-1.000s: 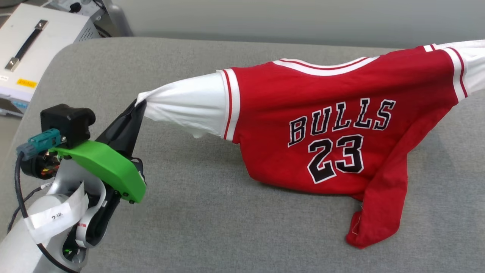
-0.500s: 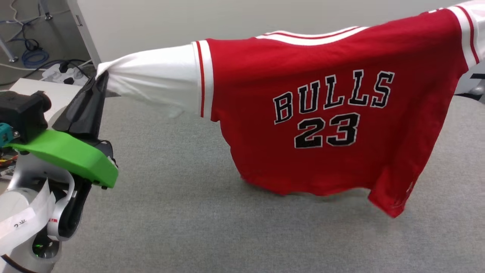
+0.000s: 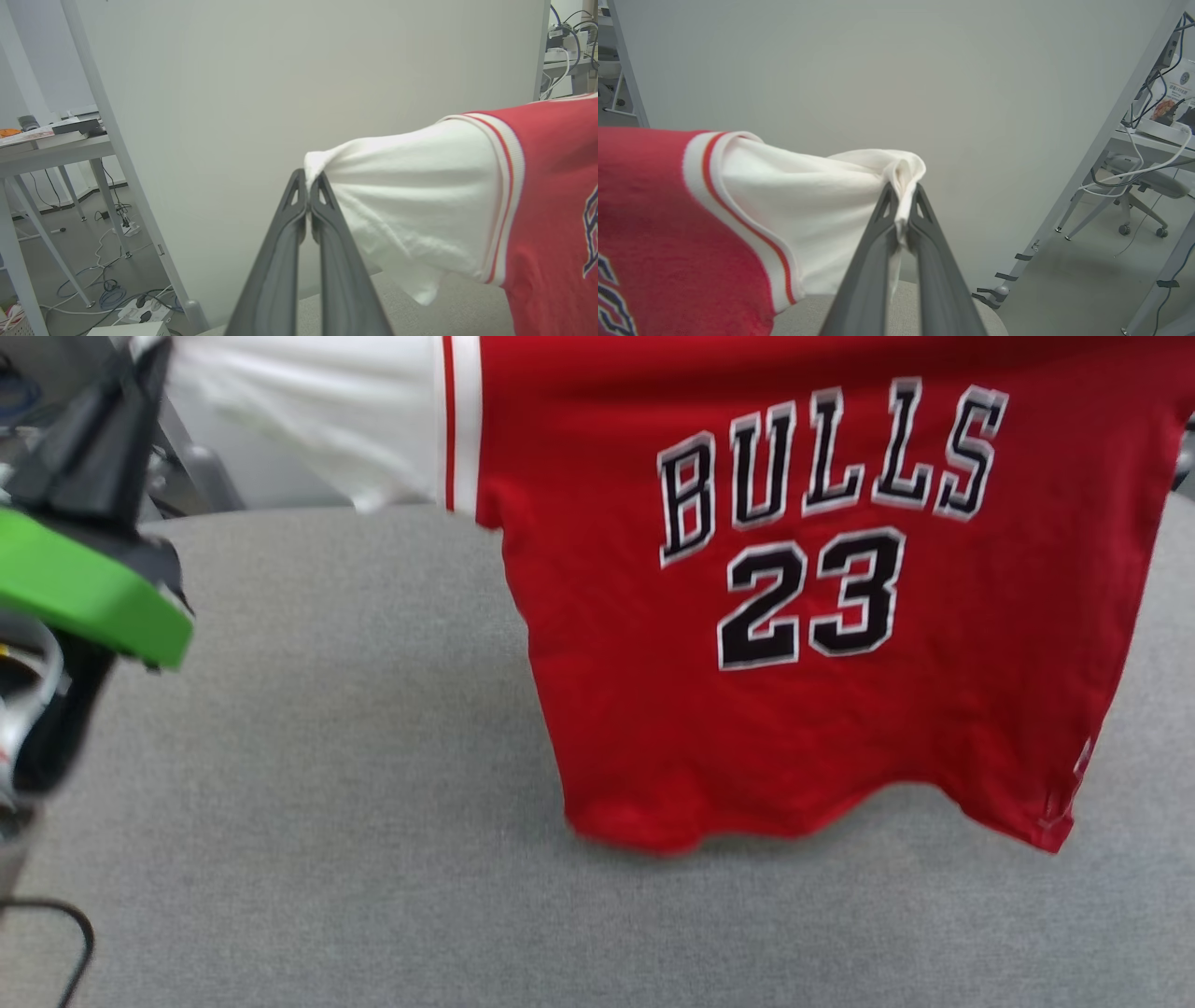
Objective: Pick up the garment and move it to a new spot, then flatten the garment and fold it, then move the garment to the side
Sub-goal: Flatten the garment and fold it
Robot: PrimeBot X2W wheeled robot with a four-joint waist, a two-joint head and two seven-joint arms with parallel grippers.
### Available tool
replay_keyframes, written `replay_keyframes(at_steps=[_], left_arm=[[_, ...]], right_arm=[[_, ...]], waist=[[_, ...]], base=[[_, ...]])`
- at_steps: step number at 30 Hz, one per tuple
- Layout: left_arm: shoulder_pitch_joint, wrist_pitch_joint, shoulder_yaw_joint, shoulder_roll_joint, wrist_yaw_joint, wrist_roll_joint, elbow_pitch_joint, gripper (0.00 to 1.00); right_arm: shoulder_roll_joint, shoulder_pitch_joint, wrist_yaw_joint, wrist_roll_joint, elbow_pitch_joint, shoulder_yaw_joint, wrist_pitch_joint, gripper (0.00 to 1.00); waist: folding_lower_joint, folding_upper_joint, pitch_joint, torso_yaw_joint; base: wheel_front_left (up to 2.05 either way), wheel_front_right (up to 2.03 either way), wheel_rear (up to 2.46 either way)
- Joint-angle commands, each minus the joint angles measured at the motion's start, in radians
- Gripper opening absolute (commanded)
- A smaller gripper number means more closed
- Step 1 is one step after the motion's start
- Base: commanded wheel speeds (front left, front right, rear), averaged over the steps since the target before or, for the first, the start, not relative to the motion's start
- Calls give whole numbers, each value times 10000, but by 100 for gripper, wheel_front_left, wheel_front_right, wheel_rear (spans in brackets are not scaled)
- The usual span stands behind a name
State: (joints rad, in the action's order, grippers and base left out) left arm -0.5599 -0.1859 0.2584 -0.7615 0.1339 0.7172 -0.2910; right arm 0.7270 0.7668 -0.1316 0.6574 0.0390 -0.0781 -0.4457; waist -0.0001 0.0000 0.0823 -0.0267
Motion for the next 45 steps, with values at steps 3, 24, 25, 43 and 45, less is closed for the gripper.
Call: replay_keyframes(at_steps=[3, 24, 25, 43, 45], left_arm=[[-1472, -190, 55, -159, -555, 34, 682, 0], [-10158, 1538, 835, 1466, -2322, -1412, 7468, 0], [-10424, 1742, 900, 1564, -2360, -1481, 7793, 0], [-9471, 4144, 2677, 2546, -2641, -1175, 10629, 0], [-8883, 4235, 2925, 2568, -2643, -880, 10552, 0]], right_arm=[[-111, 1182, 9, -401, 573, -181, 322, 0], [-2025, 8315, 9, -3227, 6024, -662, 3317, 0], [-2139, 8524, 9, -3362, 6321, -598, 3521, 0], [-3146, 7756, 9, -3440, 9225, -1089, 5648, 0], [-3123, 7287, 9, -3225, 9307, -1288, 5744, 0]], waist=[[1, 0, 1871, -23], [1, 0, 5531, 45], [1, 0, 5633, 66], [1, 0, 5427, 341], [1, 0, 5121, 380]], base=[[0, 0, 0], [0, 0, 0], [0, 0, 0], [0, 0, 0], [0, 0, 0]])
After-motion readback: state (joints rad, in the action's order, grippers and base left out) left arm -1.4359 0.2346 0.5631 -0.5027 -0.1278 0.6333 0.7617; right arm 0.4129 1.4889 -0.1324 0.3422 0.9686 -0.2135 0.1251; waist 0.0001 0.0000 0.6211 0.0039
